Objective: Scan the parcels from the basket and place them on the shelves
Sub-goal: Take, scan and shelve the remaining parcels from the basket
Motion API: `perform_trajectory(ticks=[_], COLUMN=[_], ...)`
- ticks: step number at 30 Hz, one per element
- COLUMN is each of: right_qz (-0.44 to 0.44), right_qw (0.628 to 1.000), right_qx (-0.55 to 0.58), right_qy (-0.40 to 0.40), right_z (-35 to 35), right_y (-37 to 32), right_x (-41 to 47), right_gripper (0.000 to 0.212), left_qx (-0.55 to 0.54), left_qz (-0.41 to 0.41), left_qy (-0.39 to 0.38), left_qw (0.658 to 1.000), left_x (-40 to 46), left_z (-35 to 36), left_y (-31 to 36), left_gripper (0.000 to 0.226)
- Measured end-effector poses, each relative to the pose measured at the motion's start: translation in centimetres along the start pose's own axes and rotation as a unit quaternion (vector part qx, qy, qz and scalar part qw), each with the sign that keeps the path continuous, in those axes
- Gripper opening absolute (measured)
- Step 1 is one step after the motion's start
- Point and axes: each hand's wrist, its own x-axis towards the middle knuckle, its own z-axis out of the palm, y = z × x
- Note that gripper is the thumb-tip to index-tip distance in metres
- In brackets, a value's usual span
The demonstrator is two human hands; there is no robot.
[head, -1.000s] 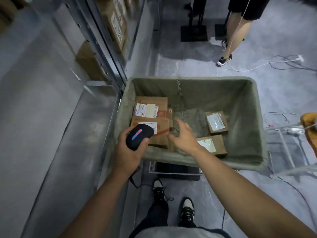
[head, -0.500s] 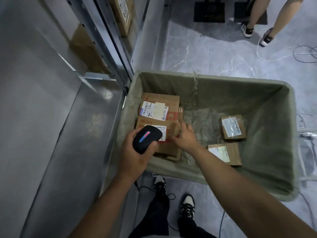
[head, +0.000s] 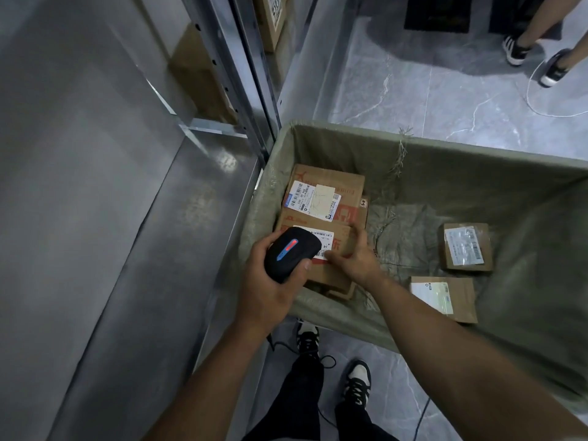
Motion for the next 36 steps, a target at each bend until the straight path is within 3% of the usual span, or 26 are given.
perform_trajectory(ticks=[8, 17, 28, 36], right_qz=[-0.021, -0.03, -0.03, -0.09], right_qw=[0.999, 0.998, 0.997, 0.994], right_qx=[-0.017, 0.055, 0.066, 0.037], right_qy=[0.024, 0.029, 0.014, 0.042], right_z=[-0.4, -0.5, -0.9, -2.0], right_y=[-1.0, 1.4, -0.1, -0.5], right_x=[-2.2, -1.5, -3.4, -4.4], right_gripper=[0.096, 0.102, 0.071, 0.055], left_qx=[-0.001, -0.006, -0.02, -0.013], left_qz=[0.005, 0.001, -0.02, -0.018], left_qy=[0.005, 0.007, 0.005, 0.006], left_qw=[1.0, 1.0, 1.0, 1.0], left_x=[-1.2, -2.3, -3.5, -3.8], left_z=[0.2, 0.1, -0.6, -0.4], left_y=[0.6, 0.5, -0.6, 0.0], left_gripper=[0.056, 0.056, 0.057, 0.053])
